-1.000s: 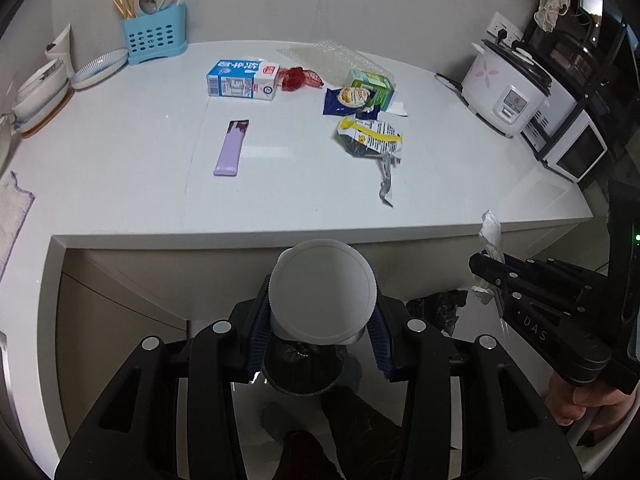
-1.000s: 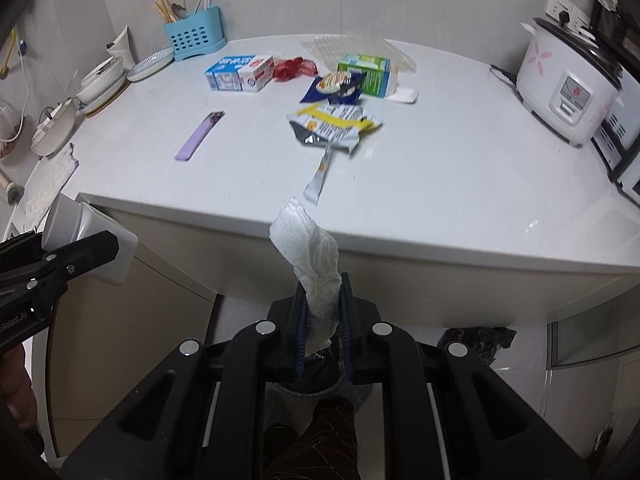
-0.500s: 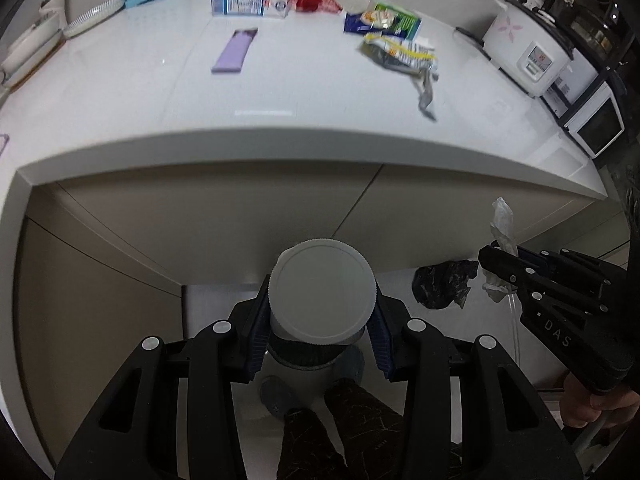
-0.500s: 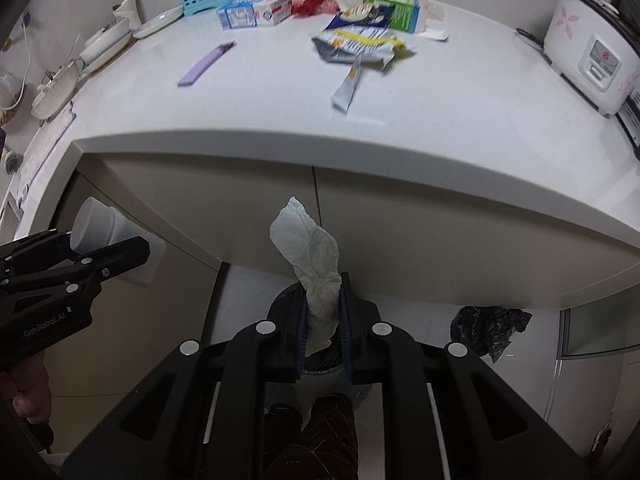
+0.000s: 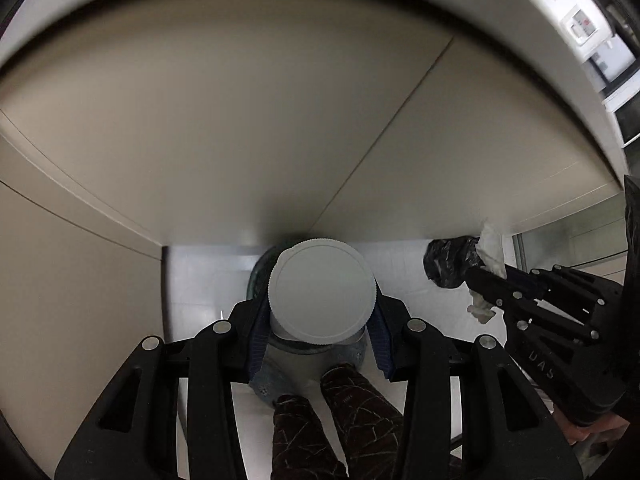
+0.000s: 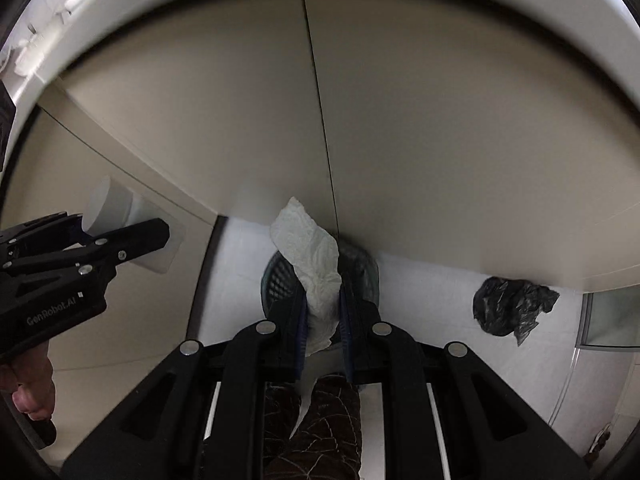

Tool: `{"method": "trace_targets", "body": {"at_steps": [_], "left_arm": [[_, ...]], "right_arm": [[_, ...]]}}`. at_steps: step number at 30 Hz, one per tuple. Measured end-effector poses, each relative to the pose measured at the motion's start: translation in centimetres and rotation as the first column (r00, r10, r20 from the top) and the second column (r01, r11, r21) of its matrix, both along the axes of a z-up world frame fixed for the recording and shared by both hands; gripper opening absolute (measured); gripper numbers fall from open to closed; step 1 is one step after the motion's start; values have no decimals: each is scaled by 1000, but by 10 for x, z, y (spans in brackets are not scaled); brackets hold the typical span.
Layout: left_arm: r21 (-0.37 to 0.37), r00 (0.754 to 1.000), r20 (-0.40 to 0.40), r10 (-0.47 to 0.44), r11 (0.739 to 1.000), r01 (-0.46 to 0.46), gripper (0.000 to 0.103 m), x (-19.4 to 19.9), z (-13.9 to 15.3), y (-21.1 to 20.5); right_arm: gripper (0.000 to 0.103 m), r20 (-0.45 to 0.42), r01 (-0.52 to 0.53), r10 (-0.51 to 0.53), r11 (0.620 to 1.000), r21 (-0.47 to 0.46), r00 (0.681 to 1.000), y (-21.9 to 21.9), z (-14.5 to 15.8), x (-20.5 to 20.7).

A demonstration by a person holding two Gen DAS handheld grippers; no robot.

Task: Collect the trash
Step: 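Carry the cup and tissue down over the green trash basket with both tools, then open the left tool to drop the cup while the right tool drops the tissue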

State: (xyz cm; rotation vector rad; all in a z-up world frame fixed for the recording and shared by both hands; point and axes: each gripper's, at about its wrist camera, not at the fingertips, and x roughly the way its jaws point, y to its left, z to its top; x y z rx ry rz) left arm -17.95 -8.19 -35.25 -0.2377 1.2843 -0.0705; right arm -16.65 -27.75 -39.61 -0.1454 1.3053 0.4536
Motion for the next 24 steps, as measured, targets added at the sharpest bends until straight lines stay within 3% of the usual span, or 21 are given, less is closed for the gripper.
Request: {"method": "trace_targets", "body": {"at_steps": [16,24], "left_arm": [[-24,996,-84,36,999,-38,42,13,-164,-11],[-25,991,-129,31,999,-35,42,19,-220,-25]], "right_arm": [[13,-63,-6,5,1000,-5,998,-8,-148,11],[13,-97,-12,10,1000,-17,995,-7,-190,12]]}}
